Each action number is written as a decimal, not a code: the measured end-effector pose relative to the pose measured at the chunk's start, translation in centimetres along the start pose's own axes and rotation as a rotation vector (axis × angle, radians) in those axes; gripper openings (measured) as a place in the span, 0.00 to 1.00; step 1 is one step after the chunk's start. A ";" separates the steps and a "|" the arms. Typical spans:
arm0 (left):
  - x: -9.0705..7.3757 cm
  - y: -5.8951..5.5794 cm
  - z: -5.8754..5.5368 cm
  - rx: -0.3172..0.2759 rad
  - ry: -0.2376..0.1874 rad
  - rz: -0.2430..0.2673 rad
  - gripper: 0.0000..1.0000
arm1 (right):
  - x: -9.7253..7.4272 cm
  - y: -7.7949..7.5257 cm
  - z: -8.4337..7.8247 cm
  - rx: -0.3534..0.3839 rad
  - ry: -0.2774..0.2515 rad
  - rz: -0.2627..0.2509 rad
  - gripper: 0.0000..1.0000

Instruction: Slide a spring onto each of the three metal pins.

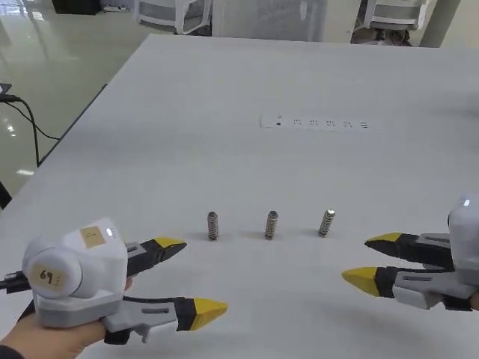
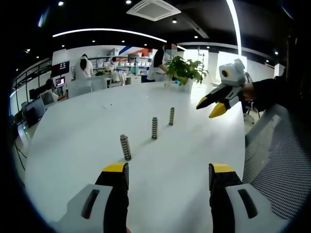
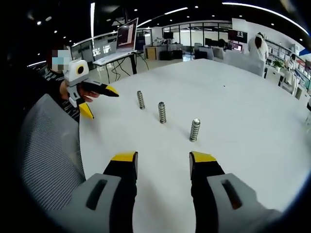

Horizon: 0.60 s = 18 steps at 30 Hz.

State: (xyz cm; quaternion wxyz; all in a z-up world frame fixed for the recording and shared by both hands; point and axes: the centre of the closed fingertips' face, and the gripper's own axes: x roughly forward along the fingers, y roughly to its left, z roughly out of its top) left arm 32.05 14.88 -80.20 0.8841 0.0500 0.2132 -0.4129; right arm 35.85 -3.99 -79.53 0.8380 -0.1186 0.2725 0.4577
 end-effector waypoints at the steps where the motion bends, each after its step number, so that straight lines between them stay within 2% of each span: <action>1: 0.0 0.0 -0.1 -0.002 -0.001 0.001 0.65 | -0.1 0.0 0.0 0.001 -0.004 -0.004 0.46; 9: -0.2 0.2 -0.3 -0.015 -0.007 0.010 0.66 | -0.9 0.0 0.0 0.033 -0.059 -0.012 0.59; 16: -0.1 0.4 -0.6 -0.025 -0.010 0.020 0.69 | -1.0 -0.3 0.5 0.038 -0.111 -0.043 0.74; 18: -0.2 0.5 -0.7 -0.027 -0.007 0.023 0.69 | -0.9 -0.5 0.4 0.034 -0.111 -0.052 0.78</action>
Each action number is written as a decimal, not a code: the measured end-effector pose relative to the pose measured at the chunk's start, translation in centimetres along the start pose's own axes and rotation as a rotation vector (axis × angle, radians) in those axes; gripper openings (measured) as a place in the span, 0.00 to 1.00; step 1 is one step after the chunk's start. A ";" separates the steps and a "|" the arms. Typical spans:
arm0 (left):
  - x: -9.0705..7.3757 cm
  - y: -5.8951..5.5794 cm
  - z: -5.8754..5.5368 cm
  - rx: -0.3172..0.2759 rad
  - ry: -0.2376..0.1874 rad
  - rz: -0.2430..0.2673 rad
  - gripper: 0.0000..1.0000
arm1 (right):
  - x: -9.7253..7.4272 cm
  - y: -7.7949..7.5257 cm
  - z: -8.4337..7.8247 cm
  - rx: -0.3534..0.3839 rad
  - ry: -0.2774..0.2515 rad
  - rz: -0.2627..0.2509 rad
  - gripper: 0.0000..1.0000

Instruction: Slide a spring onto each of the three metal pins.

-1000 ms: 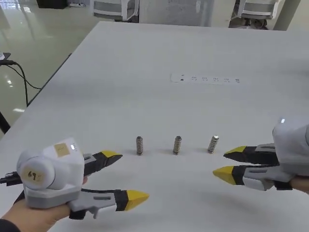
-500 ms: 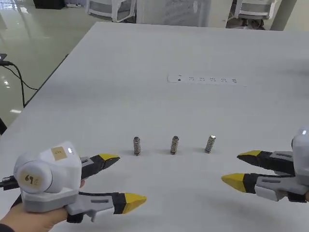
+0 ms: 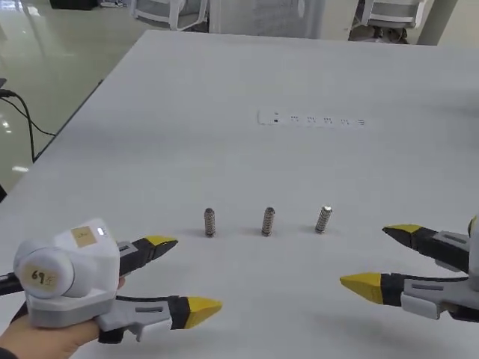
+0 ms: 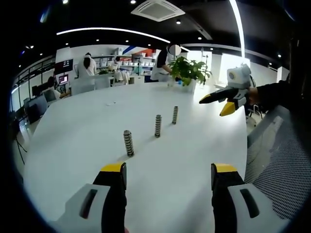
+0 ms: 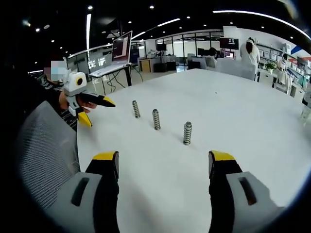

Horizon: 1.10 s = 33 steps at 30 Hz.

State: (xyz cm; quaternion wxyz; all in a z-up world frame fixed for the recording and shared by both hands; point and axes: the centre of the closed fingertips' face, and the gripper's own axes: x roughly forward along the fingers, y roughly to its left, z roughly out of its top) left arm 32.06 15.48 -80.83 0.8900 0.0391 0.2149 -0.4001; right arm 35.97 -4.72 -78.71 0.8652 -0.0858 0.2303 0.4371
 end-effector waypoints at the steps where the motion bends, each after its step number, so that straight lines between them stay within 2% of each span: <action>1: 0.0 0.0 0.0 -0.003 -0.002 0.001 0.70 | 0.0 -0.1 0.0 -0.002 -0.002 -0.005 0.80; 10: -0.2 0.7 -0.3 -0.017 -0.005 0.027 0.76 | 0.4 -0.4 -0.3 0.010 -0.020 -0.014 0.95; 12: -0.2 1.0 -0.3 -0.021 -0.009 0.037 0.80 | 0.4 -0.5 -0.4 0.007 -0.020 -0.017 0.97; 14: -0.3 1.6 -0.4 -0.029 -0.005 0.067 0.88 | 0.4 -0.6 -0.4 0.008 -0.019 -0.017 0.98; 20: -0.4 2.0 -0.6 -0.040 0.000 0.081 0.96 | 0.5 -0.5 -0.3 0.009 -0.026 -0.018 0.99; 33: -0.4 2.3 -0.5 -0.047 -0.013 0.095 0.97 | 0.6 -0.3 -0.3 0.000 -0.029 -0.017 1.00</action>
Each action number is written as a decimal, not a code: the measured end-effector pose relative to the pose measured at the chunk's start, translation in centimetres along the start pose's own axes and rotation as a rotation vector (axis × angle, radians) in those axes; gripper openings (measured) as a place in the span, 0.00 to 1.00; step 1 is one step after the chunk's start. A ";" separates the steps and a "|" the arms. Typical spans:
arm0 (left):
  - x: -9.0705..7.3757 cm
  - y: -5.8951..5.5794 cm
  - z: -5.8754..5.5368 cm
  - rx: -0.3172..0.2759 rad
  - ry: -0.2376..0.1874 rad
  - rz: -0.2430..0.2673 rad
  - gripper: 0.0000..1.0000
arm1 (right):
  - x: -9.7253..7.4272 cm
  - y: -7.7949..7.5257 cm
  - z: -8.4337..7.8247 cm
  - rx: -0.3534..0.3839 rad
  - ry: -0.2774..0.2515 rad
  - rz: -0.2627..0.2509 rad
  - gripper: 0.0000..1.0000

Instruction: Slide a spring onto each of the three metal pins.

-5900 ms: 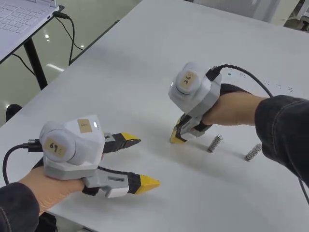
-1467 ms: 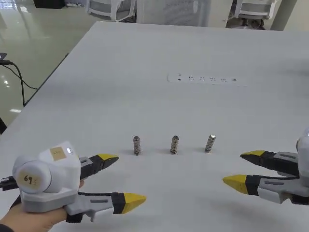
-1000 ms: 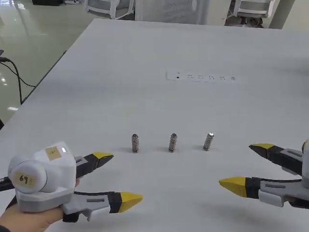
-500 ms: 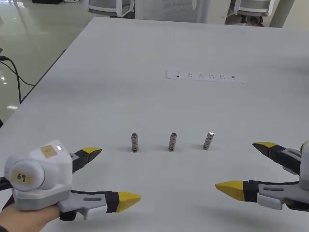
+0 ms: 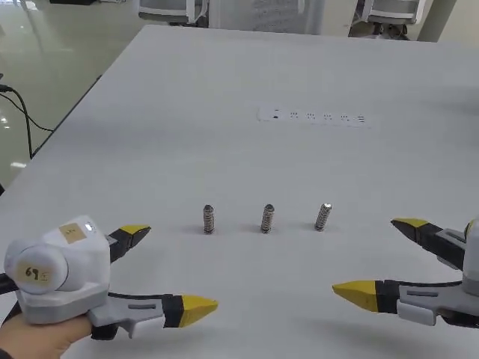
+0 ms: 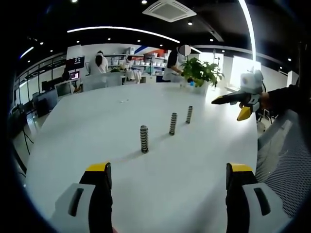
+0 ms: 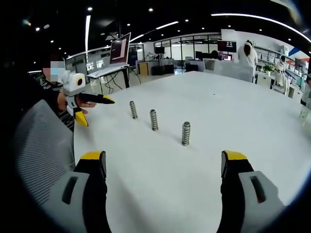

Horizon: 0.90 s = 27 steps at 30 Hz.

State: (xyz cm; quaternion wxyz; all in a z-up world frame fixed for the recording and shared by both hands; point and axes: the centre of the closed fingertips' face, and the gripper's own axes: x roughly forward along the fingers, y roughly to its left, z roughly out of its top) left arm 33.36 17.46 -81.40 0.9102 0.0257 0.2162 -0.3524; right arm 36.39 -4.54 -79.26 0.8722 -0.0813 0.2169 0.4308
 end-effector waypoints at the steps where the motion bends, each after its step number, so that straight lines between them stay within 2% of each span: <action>1: 0.0 0.0 0.1 0.001 -0.001 0.000 0.97 | 0.0 0.0 0.0 0.000 -0.001 0.000 1.00; 7: 0.3 -0.1 0.2 0.002 -0.002 -0.008 0.97 | 0.0 0.1 0.2 -0.004 -0.018 0.004 1.00; 19: 0.8 -0.2 0.3 0.010 0.005 -0.021 0.97 | -0.1 -0.6 -0.2 0.009 -0.014 -0.022 1.00; 27: 0.8 -0.2 0.3 0.011 0.005 -0.023 0.97 | -0.1 -0.6 0.0 0.015 -0.018 -0.022 1.00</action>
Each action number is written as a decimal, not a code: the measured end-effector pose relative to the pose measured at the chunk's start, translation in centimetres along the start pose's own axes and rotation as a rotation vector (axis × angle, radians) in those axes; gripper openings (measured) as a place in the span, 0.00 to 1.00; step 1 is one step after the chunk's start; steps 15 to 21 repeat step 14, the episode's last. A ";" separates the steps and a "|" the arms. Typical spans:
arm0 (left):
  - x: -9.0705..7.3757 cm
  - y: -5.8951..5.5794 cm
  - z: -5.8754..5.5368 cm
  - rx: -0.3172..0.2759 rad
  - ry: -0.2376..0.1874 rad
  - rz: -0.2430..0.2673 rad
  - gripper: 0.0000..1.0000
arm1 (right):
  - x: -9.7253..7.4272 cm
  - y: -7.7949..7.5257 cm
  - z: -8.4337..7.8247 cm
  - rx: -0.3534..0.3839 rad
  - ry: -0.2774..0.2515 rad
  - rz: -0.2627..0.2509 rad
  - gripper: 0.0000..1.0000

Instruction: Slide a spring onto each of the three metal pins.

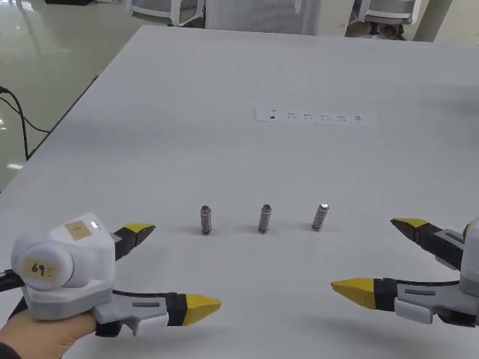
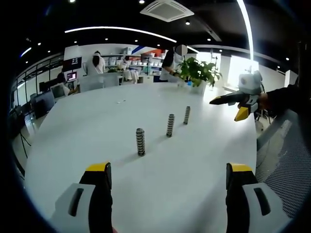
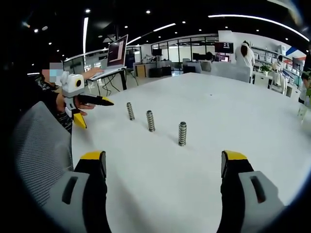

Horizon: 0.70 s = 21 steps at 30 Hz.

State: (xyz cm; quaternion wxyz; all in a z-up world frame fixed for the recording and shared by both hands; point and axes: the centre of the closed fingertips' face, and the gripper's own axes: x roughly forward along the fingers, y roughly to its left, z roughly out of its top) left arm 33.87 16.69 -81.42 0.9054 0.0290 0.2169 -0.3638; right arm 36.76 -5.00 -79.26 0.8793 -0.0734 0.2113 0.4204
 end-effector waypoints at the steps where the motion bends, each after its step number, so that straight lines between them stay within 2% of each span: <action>1: 0.0 0.0 0.0 0.000 0.000 -0.001 0.97 | 0.0 0.0 0.0 0.000 0.000 -0.001 1.00; 21: 0.1 -0.2 0.2 -0.002 -0.001 -0.002 0.97 | -0.1 0.0 0.0 0.006 0.000 -0.003 1.00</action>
